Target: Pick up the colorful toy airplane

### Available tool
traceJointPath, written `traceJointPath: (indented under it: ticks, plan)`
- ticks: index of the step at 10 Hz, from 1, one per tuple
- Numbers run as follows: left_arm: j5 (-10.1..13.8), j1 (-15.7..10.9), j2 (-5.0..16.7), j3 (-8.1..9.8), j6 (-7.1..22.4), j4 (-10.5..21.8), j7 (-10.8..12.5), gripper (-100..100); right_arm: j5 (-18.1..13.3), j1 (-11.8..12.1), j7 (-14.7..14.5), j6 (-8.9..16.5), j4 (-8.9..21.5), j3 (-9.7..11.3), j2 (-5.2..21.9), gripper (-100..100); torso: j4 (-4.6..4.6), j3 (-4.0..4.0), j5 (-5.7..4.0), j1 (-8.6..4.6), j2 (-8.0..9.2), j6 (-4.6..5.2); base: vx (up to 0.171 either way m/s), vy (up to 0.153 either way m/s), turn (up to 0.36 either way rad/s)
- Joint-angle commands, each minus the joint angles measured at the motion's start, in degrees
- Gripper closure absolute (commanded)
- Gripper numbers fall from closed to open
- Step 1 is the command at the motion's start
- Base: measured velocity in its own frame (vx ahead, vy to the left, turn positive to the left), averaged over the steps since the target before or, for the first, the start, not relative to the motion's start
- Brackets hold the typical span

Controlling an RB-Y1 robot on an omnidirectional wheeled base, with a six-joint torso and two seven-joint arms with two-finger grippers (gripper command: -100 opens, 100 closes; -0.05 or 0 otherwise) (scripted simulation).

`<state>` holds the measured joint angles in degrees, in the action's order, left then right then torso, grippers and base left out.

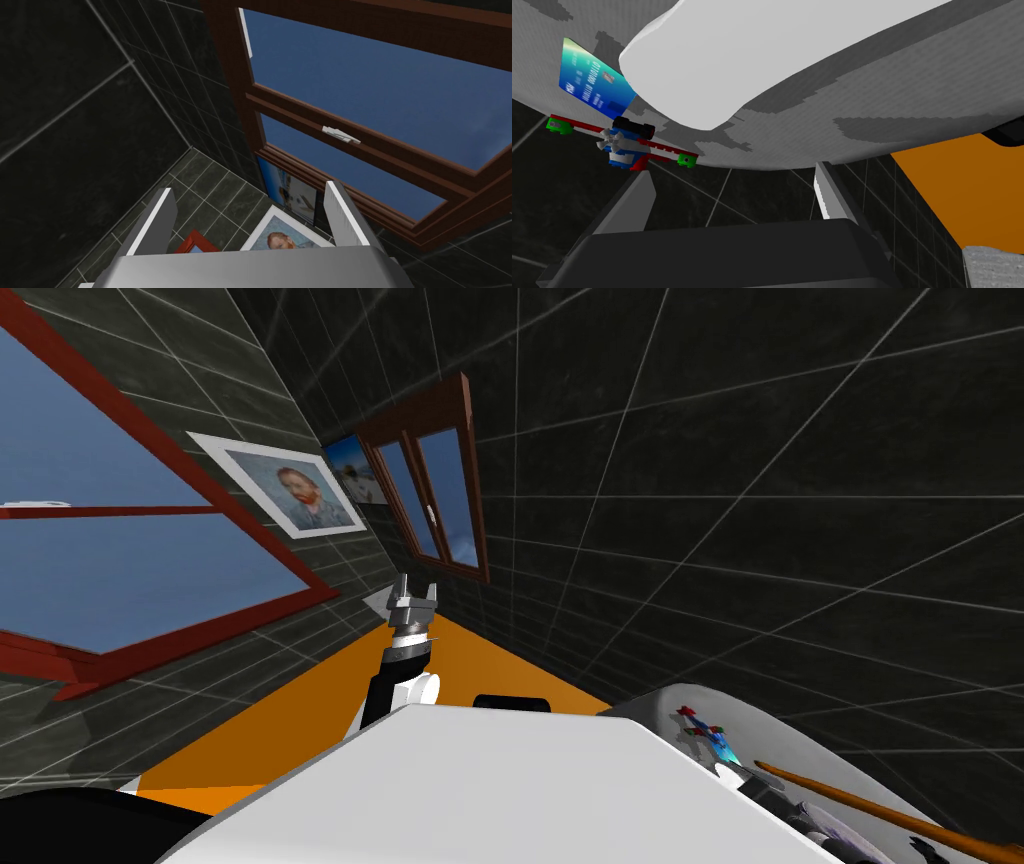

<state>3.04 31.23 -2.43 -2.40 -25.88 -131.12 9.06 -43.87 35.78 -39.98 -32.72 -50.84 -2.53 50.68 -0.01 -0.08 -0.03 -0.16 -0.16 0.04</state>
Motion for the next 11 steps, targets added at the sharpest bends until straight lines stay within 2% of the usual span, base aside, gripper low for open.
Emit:
traceJointPath:
  ticks: [1, 2, 3, 7, 9, 10, 11]
  plan:
    - [0.0, 0.0, 0.0, 0.0, 0.0, 0.0, 0.0, 0, -0.69, -0.71, -0.79, -0.27, 2.04, 0.29, 0.62, -100, 0.0, 0.0, 0.0, 0.0, 0.0, 0.0, 0.012, -0.013, 0.106]
    - [0.0, 0.01, 0.0, 0.0, 0.0, 0.0, 0.0, 0, -1.76, -0.45, -2.18, -0.46, 3.39, 0.37, 1.52, -100, 0.0, 0.0, -0.01, 0.02, 0.01, 0.03, 0.013, -0.013, 0.208]
    - [0.0, 0.0, 0.0, 0.0, 0.0, 0.0, 0.0, 0, -1.76, -0.45, -2.18, -0.46, 4.18, 0.37, 1.52, -100, 0.0, 0.0, 0.0, 0.01, 0.0, -0.01, 0.015, -0.017, 0.139]
    - [0.0, 0.0, 0.0, 0.0, 0.0, 0.0, 0.0, 0, -5.19, 0.27, -6.72, -1.26, 11.23, 1.06, 3.98, -100, -0.02, -0.07, -0.02, -0.08, -0.12, -0.01, 0.04, -0.036, 0.276]
    - [0.0, 0.02, 0.0, 0.01, 0.0, 0.0, 0.0, 0, -5.19, 0.27, -6.72, -1.26, 11.23, 1.06, 3.98, -100, -0.03, -0.07, -0.03, -0.08, -0.12, 0.07, 0.025, -0.03, 0.009]
    - [0.0, 0.01, 0.0, 0.01, 0.0, 0.0, 0.0, 0, -6.39, 0.42, -8.23, -1.66, 13.56, 1.68, 4.28, -100, -0.01, -0.02, -0.01, 0.03, -0.03, 0.08, 0.029, -0.024, 0.278]
    - [0.0, 0.0, 0.0, 0.0, 0.0, 0.0, 0.0, 0, -6.83, 0.41, -8.75, -1.86, 14.33, 2.07, 4.12, -100, -0.01, -0.04, -0.01, -0.01, -0.08, -0.02, 0.053, -0.055, 0.262]
